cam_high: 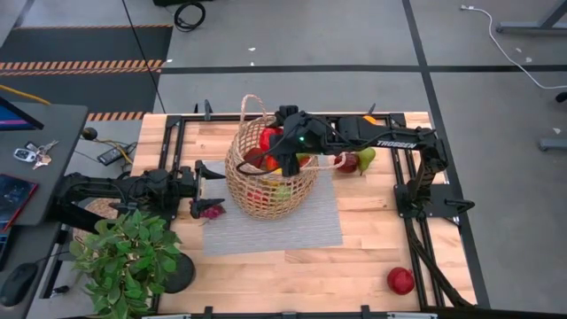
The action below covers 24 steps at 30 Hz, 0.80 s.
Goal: Build produce basket
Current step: Put the red apple into the brown basket
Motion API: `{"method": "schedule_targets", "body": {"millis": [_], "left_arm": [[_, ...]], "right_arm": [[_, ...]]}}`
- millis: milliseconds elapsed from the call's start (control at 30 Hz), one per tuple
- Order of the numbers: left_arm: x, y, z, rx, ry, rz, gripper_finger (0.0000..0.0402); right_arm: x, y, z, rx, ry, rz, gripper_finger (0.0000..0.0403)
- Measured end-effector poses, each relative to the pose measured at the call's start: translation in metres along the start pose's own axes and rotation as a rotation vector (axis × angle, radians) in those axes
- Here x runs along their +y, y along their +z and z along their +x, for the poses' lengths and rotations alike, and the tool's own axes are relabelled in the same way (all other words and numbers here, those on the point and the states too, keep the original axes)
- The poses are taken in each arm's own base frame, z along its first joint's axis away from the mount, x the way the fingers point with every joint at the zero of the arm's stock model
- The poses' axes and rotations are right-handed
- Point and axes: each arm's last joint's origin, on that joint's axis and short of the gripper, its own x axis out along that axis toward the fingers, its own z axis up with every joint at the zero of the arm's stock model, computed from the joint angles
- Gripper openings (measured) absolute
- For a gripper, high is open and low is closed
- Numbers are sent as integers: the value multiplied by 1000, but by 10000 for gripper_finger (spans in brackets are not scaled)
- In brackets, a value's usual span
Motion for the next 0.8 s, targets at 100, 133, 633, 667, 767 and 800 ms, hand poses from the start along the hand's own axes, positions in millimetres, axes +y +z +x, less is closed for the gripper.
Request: {"method": "schedule_targets", "body": {"millis": [100, 133, 633, 667, 767, 800], "left_arm": [[0, 0, 0, 0, 0, 0, 386], [0, 0, 0, 0, 0, 0, 386], [0, 0, 0, 1, 0, 0, 386], [0, 0, 0, 0, 0, 0, 386], [0, 0, 0, 0, -1, 0, 386], [0, 0, 0, -1, 0, 0, 386]], "right_arm": [[2, 0, -1, 3, 5, 38, 343], [2, 0, -1, 6, 3, 50, 343], [-1, -10, 9, 76, 16, 150, 343], [-1, -12, 12, 92, 25, 155, 343], [3, -14, 23, 113, 37, 161, 343], [6, -16, 28, 135, 50, 150, 343]]}}
